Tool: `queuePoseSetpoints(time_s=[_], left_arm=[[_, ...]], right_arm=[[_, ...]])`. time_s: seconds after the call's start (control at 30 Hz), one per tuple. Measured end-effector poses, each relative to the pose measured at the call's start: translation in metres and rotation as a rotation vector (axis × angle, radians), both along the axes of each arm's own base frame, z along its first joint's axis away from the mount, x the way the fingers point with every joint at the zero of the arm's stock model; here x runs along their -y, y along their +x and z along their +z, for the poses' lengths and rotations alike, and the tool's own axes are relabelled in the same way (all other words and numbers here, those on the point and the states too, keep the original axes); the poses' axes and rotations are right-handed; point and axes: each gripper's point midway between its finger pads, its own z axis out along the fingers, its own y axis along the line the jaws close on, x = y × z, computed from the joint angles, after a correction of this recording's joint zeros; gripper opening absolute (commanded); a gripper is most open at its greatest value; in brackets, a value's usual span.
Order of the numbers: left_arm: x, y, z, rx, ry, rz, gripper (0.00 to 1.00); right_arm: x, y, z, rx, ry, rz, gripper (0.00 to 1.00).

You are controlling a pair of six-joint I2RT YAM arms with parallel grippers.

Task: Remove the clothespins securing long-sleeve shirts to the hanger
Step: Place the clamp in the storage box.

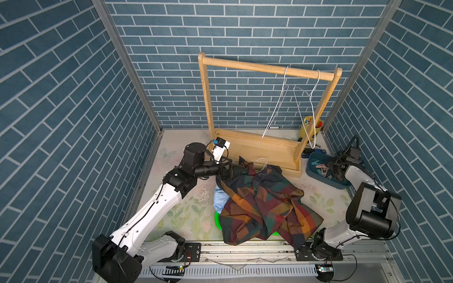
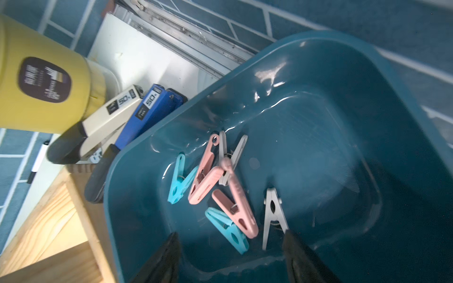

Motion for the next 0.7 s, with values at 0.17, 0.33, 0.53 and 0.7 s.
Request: queuePoseSetpoints(time_s=[0.17,0.33,0.53,0.7], left_arm=[[0.002,0.003,-0.008,0.004,0.025,-0.01,0.97],[0.017,0.0,-0.035,-0.023,0.119,-0.066,0.97],[0.055,-0.036,-0.084,-0.114,0.273,-0.199,0.94],[0.061,-0.055,-0.135,-0.225,0.385,-0.214,0.94]], right_arm=[[-0.035,-0.009,0.064,0.114,-0.092,0.097,0.68],[-0.124,-0.032,0.146,0.288,-0.199,0.364,0.67],[-0.189,-0.063,0.135,0.318,-0.146,0.619,0.74],[-0.237,-0.07,0.073,0.228,0.002,0.816,0.83]])
